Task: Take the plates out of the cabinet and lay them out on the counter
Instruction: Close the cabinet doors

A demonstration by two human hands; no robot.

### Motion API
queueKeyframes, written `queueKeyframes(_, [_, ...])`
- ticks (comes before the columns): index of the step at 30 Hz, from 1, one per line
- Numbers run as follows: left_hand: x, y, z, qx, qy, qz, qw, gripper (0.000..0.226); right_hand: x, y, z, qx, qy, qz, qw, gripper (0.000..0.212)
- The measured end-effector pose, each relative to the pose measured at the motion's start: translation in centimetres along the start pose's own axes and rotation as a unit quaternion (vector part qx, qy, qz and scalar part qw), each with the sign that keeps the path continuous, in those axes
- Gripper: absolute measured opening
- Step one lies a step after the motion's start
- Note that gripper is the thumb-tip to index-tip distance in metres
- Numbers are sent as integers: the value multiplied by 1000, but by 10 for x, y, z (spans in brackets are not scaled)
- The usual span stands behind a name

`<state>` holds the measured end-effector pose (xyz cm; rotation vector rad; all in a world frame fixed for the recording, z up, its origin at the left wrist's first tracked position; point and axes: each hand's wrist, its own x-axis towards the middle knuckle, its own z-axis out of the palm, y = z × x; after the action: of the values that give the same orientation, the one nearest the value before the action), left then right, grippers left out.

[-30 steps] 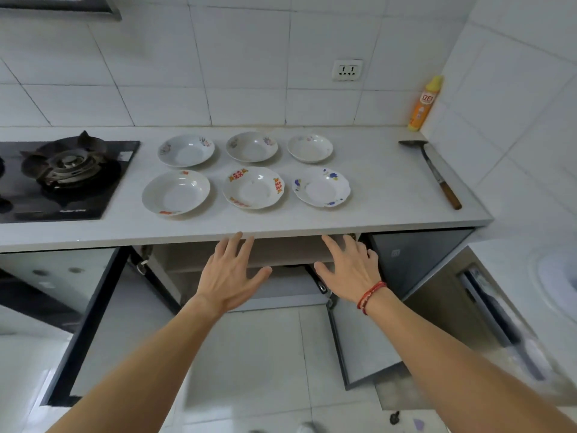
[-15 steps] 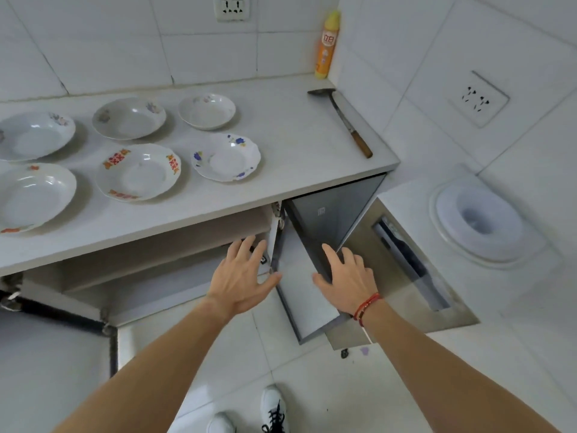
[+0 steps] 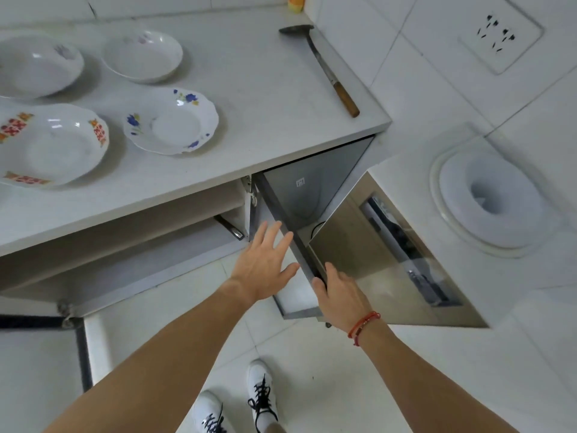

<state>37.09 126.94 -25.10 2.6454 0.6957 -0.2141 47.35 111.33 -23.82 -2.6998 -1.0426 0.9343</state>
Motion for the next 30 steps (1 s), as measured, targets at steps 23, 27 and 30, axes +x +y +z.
queueKeyframes(23, [22, -15, 48, 6, 9, 56, 998, 51, 0, -10, 52, 46, -28, 32, 998, 30])
queueKeyframes(27, [11, -27, 47, -4, 14, 53, 998, 47, -6, -28, 61, 37, -34, 20, 999, 19])
queueKeyframes(30, [3, -40, 45, 2, 10, 58, 998, 47, -11, -44, 66, 59, -37, 5, 998, 13])
